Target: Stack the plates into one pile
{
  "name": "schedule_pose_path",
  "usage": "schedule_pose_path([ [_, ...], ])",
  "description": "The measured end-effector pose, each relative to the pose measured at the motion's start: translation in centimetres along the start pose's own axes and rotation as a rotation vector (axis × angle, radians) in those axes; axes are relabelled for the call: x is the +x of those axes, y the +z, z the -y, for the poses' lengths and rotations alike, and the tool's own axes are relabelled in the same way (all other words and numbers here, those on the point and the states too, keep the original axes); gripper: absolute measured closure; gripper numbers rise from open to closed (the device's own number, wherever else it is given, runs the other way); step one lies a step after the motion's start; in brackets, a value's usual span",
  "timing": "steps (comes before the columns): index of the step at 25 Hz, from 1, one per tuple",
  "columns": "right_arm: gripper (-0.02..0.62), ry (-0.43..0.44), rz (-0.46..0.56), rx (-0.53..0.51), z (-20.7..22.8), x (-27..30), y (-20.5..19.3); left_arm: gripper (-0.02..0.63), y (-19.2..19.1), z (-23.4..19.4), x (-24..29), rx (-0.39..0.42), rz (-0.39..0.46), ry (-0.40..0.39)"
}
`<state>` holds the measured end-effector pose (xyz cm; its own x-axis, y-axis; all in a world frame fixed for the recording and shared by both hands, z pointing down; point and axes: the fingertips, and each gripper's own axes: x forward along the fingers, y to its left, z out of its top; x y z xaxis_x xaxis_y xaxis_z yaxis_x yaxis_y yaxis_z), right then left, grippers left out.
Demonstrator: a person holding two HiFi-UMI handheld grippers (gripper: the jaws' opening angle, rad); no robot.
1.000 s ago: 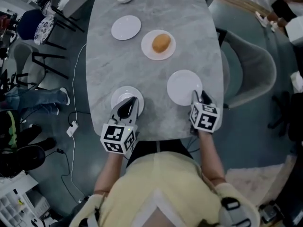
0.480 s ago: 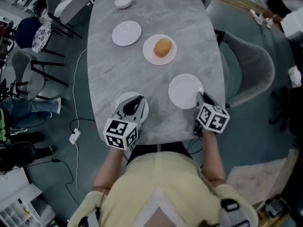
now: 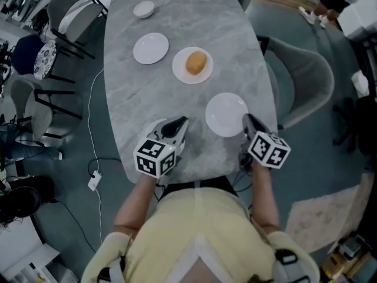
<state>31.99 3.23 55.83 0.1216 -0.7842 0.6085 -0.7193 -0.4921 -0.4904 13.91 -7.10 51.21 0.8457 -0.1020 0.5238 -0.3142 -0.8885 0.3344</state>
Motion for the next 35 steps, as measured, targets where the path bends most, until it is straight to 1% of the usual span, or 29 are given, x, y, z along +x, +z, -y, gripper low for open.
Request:
schedule_pose_path([
  [3, 0.572, 0.05, 0.019, 0.027, -1.3, -1.0, 0.1, 0.595, 0.0, 0.6, 0.3, 0.013, -0.011, -0.034],
  [6, 0.577, 0.099, 0.037, 0.045, -2.8, -2.1, 0.1, 0.56, -0.3, 1.3, 0.4, 0.017, -0.028, -0.077],
  [9, 0.58, 0.135, 0.053, 0.035, -4.0, -3.1, 0.1, 0.537, -0.5, 1.9, 0.9, 0.029, -0.042, -0.118],
  [14, 0.582, 0.17, 0.068, -0.017, -5.1, -4.2, 0.1, 0.497, -1.1, 2.7, 2.3, 0.027, -0.064, -0.18],
  [21, 0.582, 0.18, 0.078, -0.125, -7.2, -5.6, 0.1, 0.468, -1.2, 2.5, 3.6, 0.005, -0.082, -0.236],
  [24, 0.581, 0.189, 0.087, -0.147, -7.5, -6.4, 0.1, 0.459, -1.3, 2.7, 4.0, 0.004, -0.074, -0.251],
  [27, 0.582, 0.215, 0.093, -0.165, -8.4, -7.2, 0.2, 0.453, -0.8, 3.1, 4.1, -0.002, -0.047, -0.27],
  [33, 0.581, 0.283, 0.116, -0.193, -10.7, -9.0, 1.0, 0.43, -0.5, 3.3, 4.1, -0.004, -0.03, -0.285],
  [35, 0.583, 0.315, 0.126, -0.205, -11.6, -9.6, 1.2, 0.426, -0.3, 3.3, 3.7, -0.01, -0.01, -0.291],
])
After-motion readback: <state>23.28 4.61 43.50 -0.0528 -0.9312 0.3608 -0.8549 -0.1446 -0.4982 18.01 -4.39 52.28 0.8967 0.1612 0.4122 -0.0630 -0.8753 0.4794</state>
